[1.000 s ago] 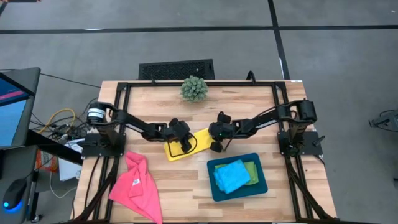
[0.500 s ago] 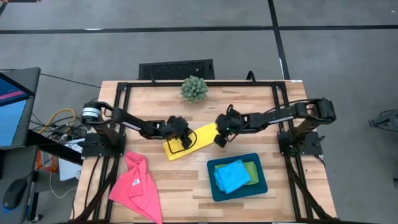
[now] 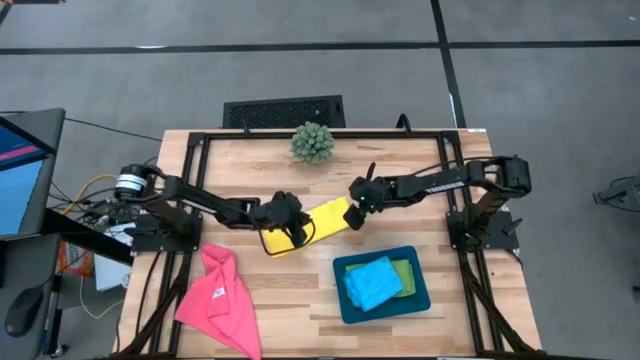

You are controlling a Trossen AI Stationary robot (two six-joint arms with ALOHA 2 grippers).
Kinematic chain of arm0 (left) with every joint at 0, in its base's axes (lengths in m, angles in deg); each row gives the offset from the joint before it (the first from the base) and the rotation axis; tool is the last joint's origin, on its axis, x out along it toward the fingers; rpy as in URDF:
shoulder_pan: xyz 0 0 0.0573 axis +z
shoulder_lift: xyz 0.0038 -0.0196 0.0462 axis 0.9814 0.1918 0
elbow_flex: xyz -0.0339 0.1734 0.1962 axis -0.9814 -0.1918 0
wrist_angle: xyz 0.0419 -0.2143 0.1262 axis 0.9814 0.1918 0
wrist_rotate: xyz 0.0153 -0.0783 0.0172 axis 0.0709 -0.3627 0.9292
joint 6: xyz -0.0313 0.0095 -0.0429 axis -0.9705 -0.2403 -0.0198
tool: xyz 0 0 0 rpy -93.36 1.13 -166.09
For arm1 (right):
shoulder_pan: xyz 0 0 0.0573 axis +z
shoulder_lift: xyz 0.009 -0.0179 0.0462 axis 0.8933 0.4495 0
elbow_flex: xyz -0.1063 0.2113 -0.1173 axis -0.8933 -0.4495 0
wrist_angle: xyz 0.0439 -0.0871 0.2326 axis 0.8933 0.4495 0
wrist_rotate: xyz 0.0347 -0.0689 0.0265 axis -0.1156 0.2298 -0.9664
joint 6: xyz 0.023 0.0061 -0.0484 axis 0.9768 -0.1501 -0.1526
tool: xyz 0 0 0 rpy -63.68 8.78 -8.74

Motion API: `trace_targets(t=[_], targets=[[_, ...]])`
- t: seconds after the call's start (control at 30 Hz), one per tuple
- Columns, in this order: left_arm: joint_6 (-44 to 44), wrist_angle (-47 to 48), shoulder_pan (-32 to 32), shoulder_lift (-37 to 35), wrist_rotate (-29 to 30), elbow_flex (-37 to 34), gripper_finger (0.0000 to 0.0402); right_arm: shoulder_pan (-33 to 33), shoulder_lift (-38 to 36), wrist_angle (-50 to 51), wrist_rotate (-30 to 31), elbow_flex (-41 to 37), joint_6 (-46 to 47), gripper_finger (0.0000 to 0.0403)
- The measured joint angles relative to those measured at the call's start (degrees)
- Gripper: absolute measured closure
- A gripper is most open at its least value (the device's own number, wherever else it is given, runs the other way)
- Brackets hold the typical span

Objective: Fold microfiber towels
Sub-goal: Fold the yellow microfiber towel

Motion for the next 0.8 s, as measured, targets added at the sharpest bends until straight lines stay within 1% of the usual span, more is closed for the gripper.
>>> trace_targets(t=[0.13, 0.3, 0.4, 0.6, 0.7, 0.8], targets=[[-0.5, -4.31, -0.8, 4.5, 0.14, 0.02, 0.0335, 0.19, 3.32, -1.64, -0.88, -0.02, 0.22, 0.0133], [-0.22, -5.1, -0.56, 9.16, -0.65, 0.17, 0.0335, 0.15, 6.24, -1.69, -0.6, 0.14, 0.47, 0.0133], [0.4, -2.36, -0.43, 10.99, -1.59, 1.4, 0.0335, 0.15, 6.52, -1.6, -0.49, 0.16, 0.47, 0.0133], [3.18, 3.18, -0.46, 15.28, -1.16, 6.87, 0.0335, -0.49, 6.12, -1.54, -1.1, 0.13, 1.07, 0.0135], [4.49, 4.64, -0.48, 17.97, -1.09, 9.77, 0.0336, -0.74, 6.58, -1.43, -1.75, 0.13, 1.45, 0.015], [5.45, 5.68, -0.45, 19.05, -2.02, 11.27, 0.0336, -0.74, 7.49, -0.6, -1.42, 0.28, 1.48, 0.0181]])
